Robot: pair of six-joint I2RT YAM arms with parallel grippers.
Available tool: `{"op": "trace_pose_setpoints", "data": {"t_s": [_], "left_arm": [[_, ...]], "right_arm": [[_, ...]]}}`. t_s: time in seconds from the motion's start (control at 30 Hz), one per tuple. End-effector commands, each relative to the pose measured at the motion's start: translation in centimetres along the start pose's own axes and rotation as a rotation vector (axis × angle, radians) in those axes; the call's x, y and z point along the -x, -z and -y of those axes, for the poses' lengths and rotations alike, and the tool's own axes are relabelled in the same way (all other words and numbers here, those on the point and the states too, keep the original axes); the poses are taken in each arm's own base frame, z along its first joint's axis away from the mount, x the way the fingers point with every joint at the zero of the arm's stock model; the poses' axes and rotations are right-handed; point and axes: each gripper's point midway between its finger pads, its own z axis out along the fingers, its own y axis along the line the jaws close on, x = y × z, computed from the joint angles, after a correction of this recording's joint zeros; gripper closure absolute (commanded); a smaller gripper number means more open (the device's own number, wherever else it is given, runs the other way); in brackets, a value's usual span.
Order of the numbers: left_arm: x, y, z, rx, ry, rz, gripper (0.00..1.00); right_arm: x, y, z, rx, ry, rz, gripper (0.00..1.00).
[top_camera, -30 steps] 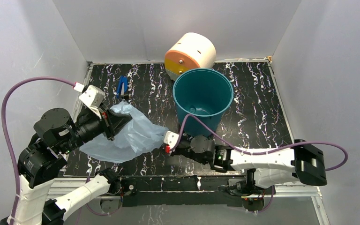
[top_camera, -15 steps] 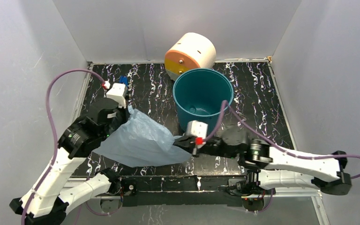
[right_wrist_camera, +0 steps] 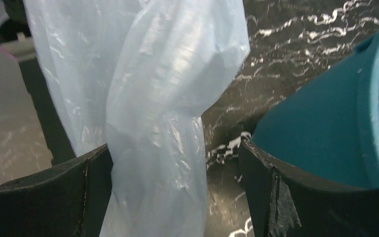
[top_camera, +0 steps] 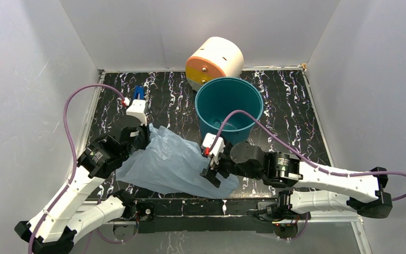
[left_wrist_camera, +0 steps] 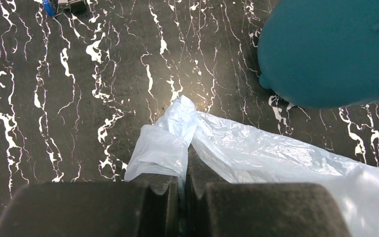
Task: Put the trash bags into the trash bin
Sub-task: Place the trash bag in the trash bin.
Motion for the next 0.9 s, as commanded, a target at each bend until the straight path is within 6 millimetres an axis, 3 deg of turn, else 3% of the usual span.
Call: {"op": "trace_pose_setpoints", "data": {"t_s": [0.0, 0.13, 0.23, 0.33, 0.4, 0.53, 0.6, 0.87], "left_arm": [[-0.6, -0.4, -0.8, 0.043, 0.038, 0.016, 1.00], [-1.6, -0.8, -1.9, 0.104, 0.054, 0.017, 1.00], [-1.9, -0.9, -2.8, 0.150, 0.050, 0.011, 1.00], [-2.1, -1.1, -3.1, 0.173, 0.047, 0.006, 1.00], [-2.2, -1.2, -3.2, 0.180, 0.050, 0.007, 1.00], [-2.4, -1.2, -3.4, 0.190, 0.054, 0.005, 1.00], [-2.4, -1.3, -3.6, 0.200, 0.057, 0.008, 1.00], [-2.4, -1.5, -3.8, 0.223, 0.055, 0.003, 1.00]], "right_arm": [[-0.3, 1.4, 0.5, -0.014, -0.003, -0.017, 0.01], [-0.5, 1.3, 1.4, -0.070, -0.008, -0.014, 0.01], [1.8, 2.3, 2.6, -0.129, -0.045, 0.038, 0.01], [3.8, 3.5, 1.6, -0.060, -0.062, 0.103, 0.01], [2.7, 3.7, 0.4, 0.014, -0.041, 0.067, 0.01], [-2.9, 2.9, 0.6, -0.028, -0.055, -0.116, 0.01], [-4.6, 2.7, 0.1, -0.010, -0.069, -0.153, 0.01], [-4.2, 2.3, -3.4, 0.171, -0.152, -0.079, 0.01]]}}
